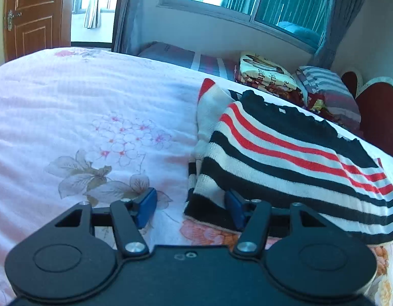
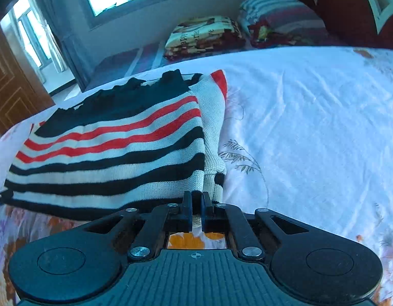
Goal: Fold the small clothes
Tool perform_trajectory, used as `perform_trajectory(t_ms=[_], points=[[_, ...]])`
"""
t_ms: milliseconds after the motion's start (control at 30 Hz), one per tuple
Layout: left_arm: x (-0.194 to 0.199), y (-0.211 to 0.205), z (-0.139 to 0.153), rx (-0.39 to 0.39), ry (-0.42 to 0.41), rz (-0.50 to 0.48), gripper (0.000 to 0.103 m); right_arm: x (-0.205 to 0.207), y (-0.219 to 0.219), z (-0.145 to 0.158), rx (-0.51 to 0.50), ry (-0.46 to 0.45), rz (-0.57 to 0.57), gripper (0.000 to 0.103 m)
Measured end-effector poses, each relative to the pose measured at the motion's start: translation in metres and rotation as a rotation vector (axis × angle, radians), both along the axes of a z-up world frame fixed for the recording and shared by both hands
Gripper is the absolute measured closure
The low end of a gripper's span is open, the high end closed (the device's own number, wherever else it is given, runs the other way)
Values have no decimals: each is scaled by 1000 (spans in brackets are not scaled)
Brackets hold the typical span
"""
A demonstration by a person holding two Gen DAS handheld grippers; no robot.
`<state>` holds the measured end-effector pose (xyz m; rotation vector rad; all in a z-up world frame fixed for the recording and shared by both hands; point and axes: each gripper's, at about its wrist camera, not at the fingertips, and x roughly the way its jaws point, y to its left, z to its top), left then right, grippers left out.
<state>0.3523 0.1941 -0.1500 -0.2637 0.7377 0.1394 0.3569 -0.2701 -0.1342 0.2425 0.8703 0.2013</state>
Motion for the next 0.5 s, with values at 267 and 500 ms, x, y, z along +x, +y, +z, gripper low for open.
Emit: perform_trajectory(t_ms=[267,500], points=[[2,-6,-1,82,37,-29,47,-7,5,-15,-50,28,-35,98],[-11,6,14,124,34,11,30,-26,-4,12,-103,-75,-80,64]])
